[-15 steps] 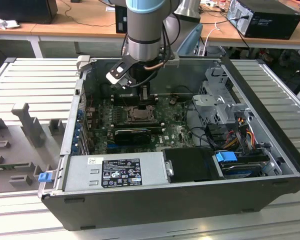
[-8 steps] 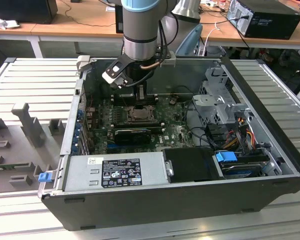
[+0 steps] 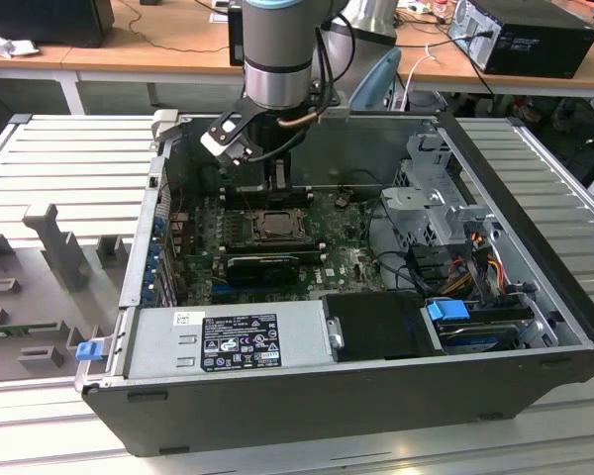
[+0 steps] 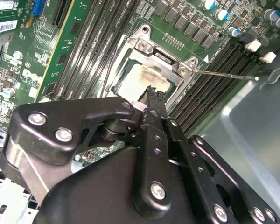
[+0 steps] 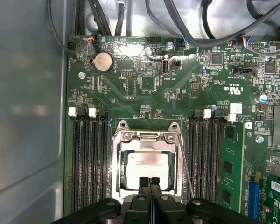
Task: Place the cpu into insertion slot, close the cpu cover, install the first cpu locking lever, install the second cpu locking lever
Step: 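Install the first cpu locking lever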
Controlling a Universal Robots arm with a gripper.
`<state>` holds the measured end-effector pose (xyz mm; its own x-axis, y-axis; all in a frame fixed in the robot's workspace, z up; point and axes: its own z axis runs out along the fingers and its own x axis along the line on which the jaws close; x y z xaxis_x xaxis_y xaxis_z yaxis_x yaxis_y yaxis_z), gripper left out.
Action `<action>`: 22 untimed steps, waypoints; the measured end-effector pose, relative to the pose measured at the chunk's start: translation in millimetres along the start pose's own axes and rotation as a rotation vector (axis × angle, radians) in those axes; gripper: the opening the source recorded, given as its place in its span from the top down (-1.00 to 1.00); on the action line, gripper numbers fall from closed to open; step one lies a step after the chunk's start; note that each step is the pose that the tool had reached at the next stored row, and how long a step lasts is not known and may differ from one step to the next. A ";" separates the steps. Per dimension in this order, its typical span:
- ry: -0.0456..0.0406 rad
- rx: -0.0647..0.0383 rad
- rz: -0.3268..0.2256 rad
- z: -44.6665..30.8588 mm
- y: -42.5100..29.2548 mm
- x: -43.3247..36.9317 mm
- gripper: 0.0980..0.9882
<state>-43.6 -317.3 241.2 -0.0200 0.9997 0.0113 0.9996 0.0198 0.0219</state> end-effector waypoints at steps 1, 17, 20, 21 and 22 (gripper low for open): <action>0.0000 0.000 0.000 -2.6 0.0 0.0 0.98; 0.0002 0.000 -0.008 -24.1 0.5 0.3 0.98; 0.0005 0.001 -0.045 -24.7 0.4 0.2 0.98; 0.0005 0.001 -0.054 -25.6 0.4 0.2 0.98; 0.0008 0.001 -0.058 -27.4 0.5 0.3 0.98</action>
<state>-43.7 -317.4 268.6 -0.0776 0.9969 0.0109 0.9968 0.0773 0.0218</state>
